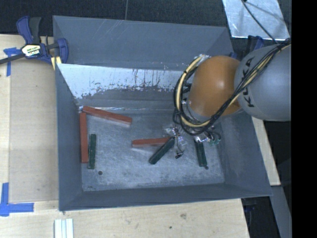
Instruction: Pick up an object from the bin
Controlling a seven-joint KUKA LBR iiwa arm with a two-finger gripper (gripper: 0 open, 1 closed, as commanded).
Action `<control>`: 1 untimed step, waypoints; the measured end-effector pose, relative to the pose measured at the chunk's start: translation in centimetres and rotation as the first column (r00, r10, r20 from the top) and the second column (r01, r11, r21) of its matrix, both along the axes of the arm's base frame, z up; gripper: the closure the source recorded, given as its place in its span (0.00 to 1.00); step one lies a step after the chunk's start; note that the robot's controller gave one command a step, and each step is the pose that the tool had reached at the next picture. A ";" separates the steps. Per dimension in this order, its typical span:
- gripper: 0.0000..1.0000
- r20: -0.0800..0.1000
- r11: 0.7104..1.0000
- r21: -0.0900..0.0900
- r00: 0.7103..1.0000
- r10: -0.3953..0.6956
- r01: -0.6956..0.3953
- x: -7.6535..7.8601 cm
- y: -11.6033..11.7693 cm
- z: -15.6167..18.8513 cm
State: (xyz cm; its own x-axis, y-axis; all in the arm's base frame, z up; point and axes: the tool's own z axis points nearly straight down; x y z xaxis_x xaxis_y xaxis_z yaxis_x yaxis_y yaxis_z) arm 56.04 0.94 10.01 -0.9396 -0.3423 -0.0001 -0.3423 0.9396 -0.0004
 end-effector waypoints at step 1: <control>1.00 0.012 0.953 -0.003 0.953 0.303 -0.303 4.1 -0.8 15.9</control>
Offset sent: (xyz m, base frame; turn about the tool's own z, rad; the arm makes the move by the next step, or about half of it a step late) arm 0.0388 -0.0078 0.1543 -0.3093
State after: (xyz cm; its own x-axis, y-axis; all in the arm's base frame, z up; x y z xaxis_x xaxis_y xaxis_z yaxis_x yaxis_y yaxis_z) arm 60.19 0.11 25.90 -0.7919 -0.6105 -0.0104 -0.6105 0.7920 -0.0071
